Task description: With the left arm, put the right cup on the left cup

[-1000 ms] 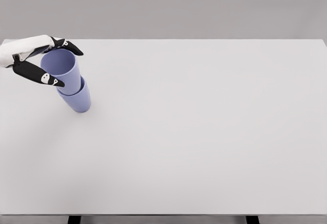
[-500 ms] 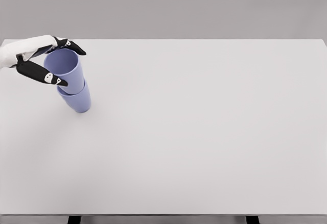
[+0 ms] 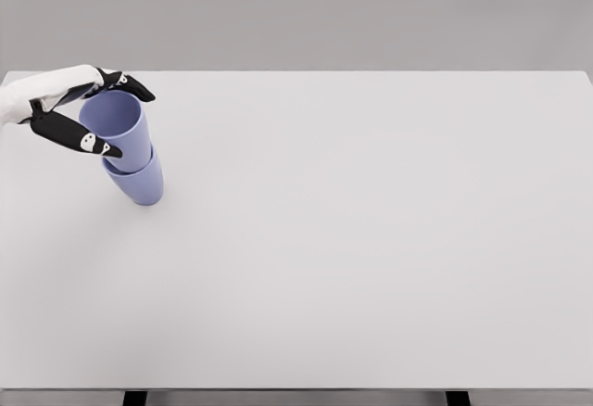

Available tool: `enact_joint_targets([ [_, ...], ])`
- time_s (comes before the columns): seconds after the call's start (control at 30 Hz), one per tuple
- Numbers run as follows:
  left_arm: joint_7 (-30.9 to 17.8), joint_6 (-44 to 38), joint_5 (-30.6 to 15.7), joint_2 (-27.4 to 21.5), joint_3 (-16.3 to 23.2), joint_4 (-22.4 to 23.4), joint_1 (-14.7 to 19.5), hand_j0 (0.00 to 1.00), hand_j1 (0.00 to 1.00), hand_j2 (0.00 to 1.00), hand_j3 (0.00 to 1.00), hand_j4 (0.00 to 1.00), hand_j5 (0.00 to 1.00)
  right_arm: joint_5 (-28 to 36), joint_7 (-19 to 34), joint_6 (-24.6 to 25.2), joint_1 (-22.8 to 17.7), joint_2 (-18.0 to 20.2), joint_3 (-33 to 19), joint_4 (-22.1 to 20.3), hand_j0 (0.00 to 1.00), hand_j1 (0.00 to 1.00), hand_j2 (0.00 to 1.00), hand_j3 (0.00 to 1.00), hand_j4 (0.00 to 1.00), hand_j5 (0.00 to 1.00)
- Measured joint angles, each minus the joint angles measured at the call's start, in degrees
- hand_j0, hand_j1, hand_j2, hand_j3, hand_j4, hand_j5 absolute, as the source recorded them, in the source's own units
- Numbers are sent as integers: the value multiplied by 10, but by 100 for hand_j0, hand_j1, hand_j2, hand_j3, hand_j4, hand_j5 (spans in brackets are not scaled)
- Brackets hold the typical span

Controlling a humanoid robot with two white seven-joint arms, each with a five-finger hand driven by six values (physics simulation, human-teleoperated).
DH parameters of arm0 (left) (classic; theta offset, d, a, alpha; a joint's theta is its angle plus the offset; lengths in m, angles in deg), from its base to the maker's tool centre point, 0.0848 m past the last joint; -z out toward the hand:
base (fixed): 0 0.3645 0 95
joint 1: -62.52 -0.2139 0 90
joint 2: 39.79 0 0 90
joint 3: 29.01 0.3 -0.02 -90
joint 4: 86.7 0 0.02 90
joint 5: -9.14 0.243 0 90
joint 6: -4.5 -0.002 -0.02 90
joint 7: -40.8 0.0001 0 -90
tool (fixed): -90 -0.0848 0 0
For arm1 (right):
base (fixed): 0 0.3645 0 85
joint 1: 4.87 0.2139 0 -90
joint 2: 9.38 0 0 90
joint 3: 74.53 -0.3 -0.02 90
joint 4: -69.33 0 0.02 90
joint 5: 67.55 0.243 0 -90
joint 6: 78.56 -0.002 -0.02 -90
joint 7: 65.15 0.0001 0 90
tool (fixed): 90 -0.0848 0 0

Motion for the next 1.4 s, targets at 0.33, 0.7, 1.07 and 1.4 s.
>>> enact_joint_targets([
  [0.33, 0, 0, 0, 0, 0, 2, -8, 83, 83, 83, 83, 83, 83, 0, 0, 0, 0, 0, 0, 0, 100, 100, 100, 100, 100, 100],
  [0.7, 0, 0, 1, 0, -4, 2, -9, 93, 93, 93, 93, 93, 93, 0, 0, 0, 0, 0, 0, 0, 100, 100, 100, 100, 100, 100],
  [1.07, 0, 3, 1, -1, -9, -1, -10, 99, 99, 99, 99, 99, 99, 0, 0, 0, 0, 0, 0, 0, 100, 100, 100, 100, 100, 100],
  [1.4, 0, 6, 2, -16, -22, -7, -9, 100, 100, 100, 100, 100, 100, 0, 0, 0, 0, 0, 0, 0, 100, 100, 100, 100, 100, 100],
])
